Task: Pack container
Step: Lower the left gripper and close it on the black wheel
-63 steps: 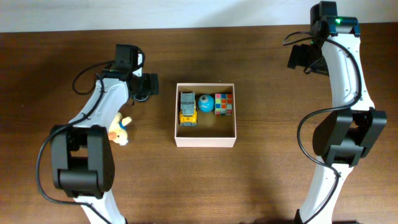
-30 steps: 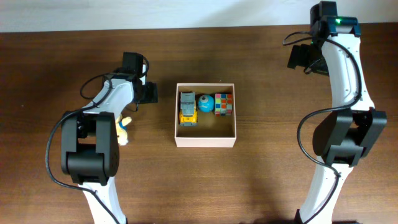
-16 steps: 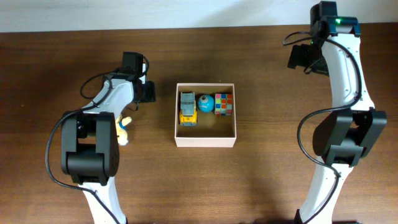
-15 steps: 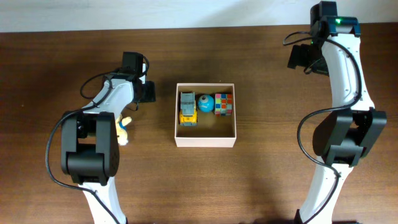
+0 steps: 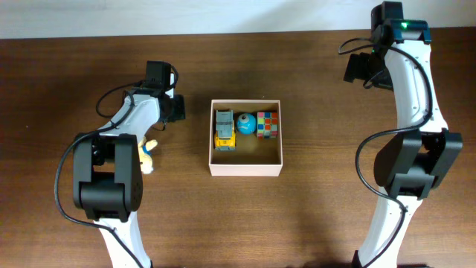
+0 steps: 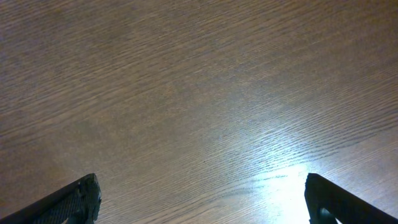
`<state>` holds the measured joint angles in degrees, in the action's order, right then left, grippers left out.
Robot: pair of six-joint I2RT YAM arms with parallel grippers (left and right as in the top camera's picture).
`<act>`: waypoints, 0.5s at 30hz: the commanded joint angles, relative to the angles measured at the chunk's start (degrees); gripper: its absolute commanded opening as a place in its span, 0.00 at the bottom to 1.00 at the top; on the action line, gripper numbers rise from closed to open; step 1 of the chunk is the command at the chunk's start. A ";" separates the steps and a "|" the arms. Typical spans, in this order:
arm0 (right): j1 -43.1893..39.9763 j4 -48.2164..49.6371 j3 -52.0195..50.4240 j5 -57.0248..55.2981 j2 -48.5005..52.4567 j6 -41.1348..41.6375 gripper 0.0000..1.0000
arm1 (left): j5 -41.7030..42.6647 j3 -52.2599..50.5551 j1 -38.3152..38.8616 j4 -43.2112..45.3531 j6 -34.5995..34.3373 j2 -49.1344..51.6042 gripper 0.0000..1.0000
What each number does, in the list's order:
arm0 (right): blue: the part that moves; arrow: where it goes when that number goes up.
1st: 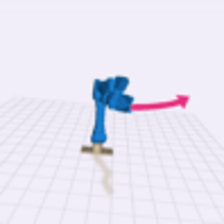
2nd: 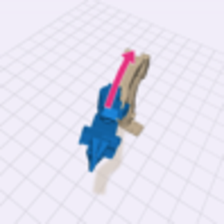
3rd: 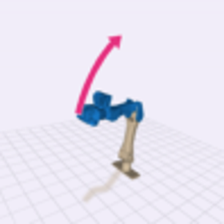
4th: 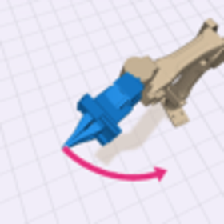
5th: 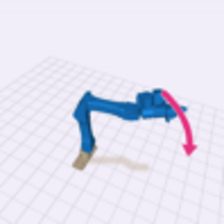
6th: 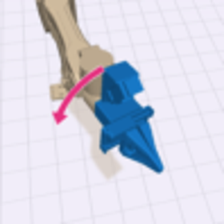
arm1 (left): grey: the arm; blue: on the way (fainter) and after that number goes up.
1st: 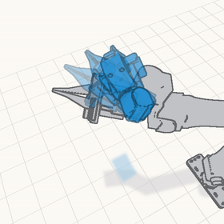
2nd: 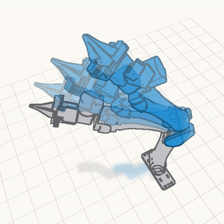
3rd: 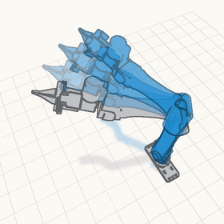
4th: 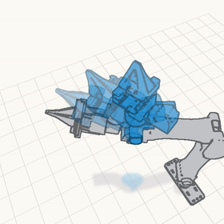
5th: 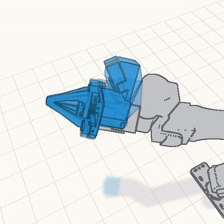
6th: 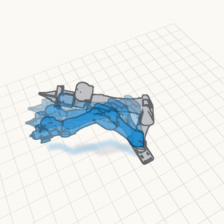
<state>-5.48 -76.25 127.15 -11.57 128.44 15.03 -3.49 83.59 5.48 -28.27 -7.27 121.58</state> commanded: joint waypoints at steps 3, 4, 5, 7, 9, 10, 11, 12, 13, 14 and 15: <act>0.20 0.17 -0.04 -0.72 -1.07 0.46 0.99 | -0.42 0.90 0.11 -0.42 0.00 0.26 0.49; 0.20 0.17 -0.04 -0.72 -1.07 0.46 0.99 | -0.42 0.90 0.11 -0.46 0.00 0.26 0.48; 0.20 0.17 -0.04 -0.72 -1.07 0.46 0.99 | -0.42 0.90 0.11 -0.48 0.00 0.26 0.49; 0.20 0.17 -0.04 -0.72 -1.07 0.46 0.99 | -0.42 0.90 0.11 -0.50 0.00 0.26 0.49; 0.20 0.17 -0.04 -0.72 -1.07 0.46 0.99 | -0.42 0.90 0.11 -0.50 0.00 0.26 0.49; 0.20 0.17 -0.04 -0.72 -1.07 0.46 0.99 | -0.42 0.90 0.11 -0.50 -0.02 0.24 0.49; 0.20 0.17 -0.04 -0.72 -1.07 0.46 0.99 | -0.42 0.90 0.11 -0.61 -0.02 0.24 0.49; 0.20 0.17 -0.04 -0.72 -1.07 0.46 0.99 | -0.42 0.90 0.11 -0.70 0.00 0.22 0.49; 0.20 0.17 -0.04 -0.72 -1.07 0.46 0.99 | -0.42 0.96 0.11 -0.90 0.00 0.22 0.49; 0.20 0.17 -0.04 -0.72 -1.07 0.46 0.99 | -0.42 1.09 0.11 -1.22 0.00 0.17 0.49; 0.20 0.17 -0.04 -0.72 -1.07 0.46 0.99 | -0.42 1.33 0.11 -1.79 0.00 0.17 0.49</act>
<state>-5.48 -76.25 127.15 -11.57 128.44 14.98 -3.46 83.74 5.48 -29.06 -7.29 121.58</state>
